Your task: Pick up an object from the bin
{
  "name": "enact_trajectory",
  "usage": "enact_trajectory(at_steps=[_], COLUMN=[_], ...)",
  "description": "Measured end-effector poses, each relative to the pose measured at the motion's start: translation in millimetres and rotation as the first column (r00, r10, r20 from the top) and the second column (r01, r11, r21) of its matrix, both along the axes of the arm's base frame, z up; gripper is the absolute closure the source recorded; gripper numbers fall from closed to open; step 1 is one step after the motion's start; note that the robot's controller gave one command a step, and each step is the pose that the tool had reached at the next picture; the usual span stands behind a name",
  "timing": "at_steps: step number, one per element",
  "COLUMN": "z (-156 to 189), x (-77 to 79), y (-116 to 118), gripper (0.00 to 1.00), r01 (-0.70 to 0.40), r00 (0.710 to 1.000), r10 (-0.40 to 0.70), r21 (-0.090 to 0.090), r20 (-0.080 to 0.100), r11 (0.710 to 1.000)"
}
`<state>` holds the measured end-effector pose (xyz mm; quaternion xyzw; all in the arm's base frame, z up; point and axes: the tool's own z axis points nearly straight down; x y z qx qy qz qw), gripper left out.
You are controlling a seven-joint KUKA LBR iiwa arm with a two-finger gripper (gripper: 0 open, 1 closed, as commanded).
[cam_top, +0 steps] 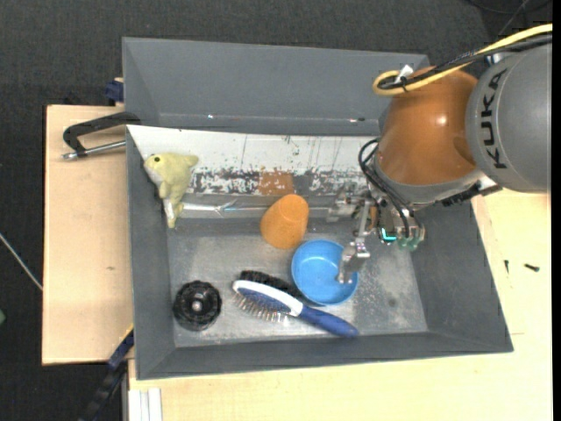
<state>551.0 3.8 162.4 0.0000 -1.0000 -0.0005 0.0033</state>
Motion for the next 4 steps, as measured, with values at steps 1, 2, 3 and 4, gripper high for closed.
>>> enact_trajectory(at_steps=[1,2,3,4], z=[48,-89,-86,43], x=[3.0,-27.8,-26.3,-25.8], y=[-16,21,18,47], gripper=[0.00,0.00,1.00,1.00], r01=[-0.458,-0.854,-0.853,-0.853], r00=[0.889,0.520,0.522,0.521], r10=[0.458,0.854,0.853,0.853], r21=[-0.005,-0.008,-0.013,-0.011], r20=[0.016,0.012,0.009,0.017], r11=[0.889,0.520,0.522,0.521])
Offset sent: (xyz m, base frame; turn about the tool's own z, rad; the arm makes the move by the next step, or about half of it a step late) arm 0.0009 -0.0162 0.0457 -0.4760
